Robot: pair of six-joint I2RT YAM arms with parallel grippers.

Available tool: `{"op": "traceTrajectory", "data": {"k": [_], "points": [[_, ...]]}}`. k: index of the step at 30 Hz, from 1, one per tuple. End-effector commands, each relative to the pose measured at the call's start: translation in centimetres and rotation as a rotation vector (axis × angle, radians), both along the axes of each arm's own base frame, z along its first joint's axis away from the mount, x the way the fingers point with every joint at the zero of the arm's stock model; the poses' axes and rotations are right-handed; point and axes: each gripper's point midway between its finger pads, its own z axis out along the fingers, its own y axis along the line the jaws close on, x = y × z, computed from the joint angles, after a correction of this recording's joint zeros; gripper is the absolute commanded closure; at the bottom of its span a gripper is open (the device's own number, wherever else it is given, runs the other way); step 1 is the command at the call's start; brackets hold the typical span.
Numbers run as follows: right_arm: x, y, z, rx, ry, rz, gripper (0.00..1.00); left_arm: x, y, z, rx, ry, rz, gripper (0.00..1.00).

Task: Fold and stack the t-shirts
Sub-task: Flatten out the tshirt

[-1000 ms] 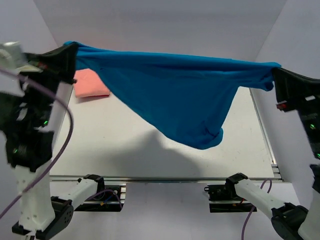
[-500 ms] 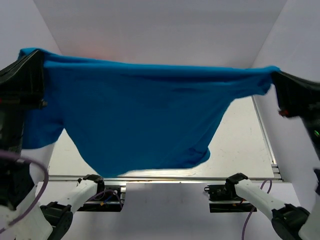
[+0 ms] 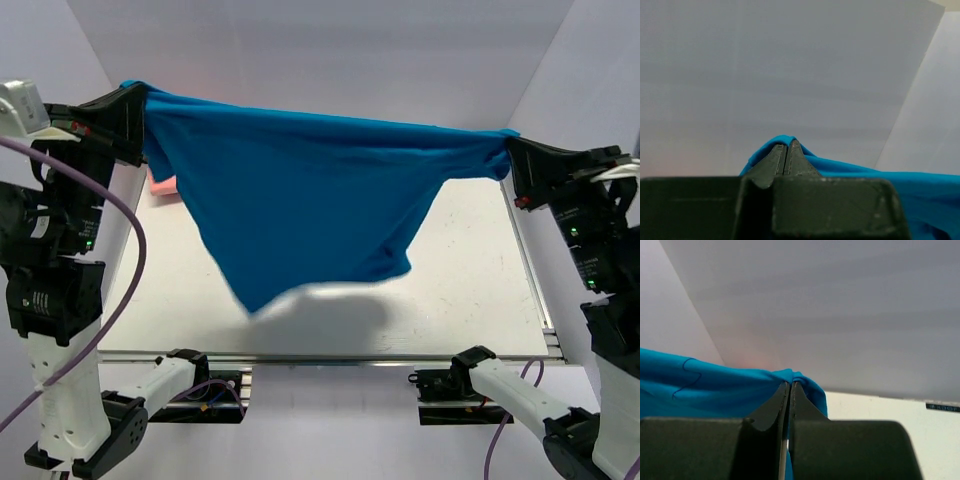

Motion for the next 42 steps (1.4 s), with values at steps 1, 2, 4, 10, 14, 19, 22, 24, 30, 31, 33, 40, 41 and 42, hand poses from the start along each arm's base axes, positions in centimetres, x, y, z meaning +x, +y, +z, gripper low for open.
{"op": "traceTrajectory", "data": {"k": [1, 2, 4, 10, 14, 19, 22, 24, 30, 31, 33, 40, 41, 42], "points": [[-1.1, -1.6, 3.2, 0.045, -0.112, -0.056, 1.00, -2.1, 1.5, 1.8, -0.028, -0.083, 0.055, 1.00], [-1.0, -1.6, 3.1, 0.042, -0.110, -0.058, 1.00, -1.9, 1.4, 1.7, -0.028, -0.083, 0.055, 1.00], [-1.1, -1.7, 3.1, 0.046, -0.110, -0.064, 1.00, -1.8, 1.6, 1.7, -0.025, -0.083, 0.067, 1.00], [-2.3, -2.6, 3.7, 0.062, -0.143, -0.080, 1.00, -2.3, 1.7, 1.9, -0.027, -0.092, 0.067, 1.00], [-2.7, -2.7, 3.5, 0.056, -0.139, -0.081, 1.00, -2.9, 1.7, 2.1, -0.025, -0.102, 0.059, 1.00], [-3.4, -2.8, 3.2, 0.058, -0.136, -0.067, 1.00, -3.8, 1.7, 2.0, -0.019, -0.105, 0.050, 1.00], [-3.8, -2.7, 2.4, 0.065, -0.126, -0.052, 1.00, -4.8, 1.9, 1.9, -0.020, -0.109, 0.050, 1.00], [-4.6, -2.9, 1.9, 0.078, -0.129, -0.046, 1.00, -5.6, 1.6, 2.1, -0.020, -0.122, 0.025, 1.00], [-6.4, -3.6, 0.4, 0.103, -0.133, -0.037, 1.00, -6.8, 0.7, 1.0, -0.005, -0.112, -0.035, 1.00], [-6.3, -3.7, 0.2, 0.107, -0.128, -0.042, 1.00, -6.6, 0.3, 0.7, 0.006, -0.105, -0.051, 1.00], [-5.7, -3.5, -0.6, 0.104, -0.108, -0.044, 1.00, -6.0, -0.1, 0.0, 0.008, -0.083, -0.067, 1.00], [-1.0, -2.7, -6.1, 0.137, 0.017, -0.106, 1.00, -0.8, -1.3, -5.3, -0.013, 0.044, -0.089, 1.00], [0.3, -2.7, -7.6, 0.135, 0.048, -0.137, 1.00, -0.1, -1.4, -6.1, -0.010, 0.059, -0.089, 1.00], [1.4, -2.5, -9.2, 0.136, 0.079, -0.155, 1.00, 1.8, -1.8, -8.3, -0.014, 0.116, -0.094, 1.00]]}}
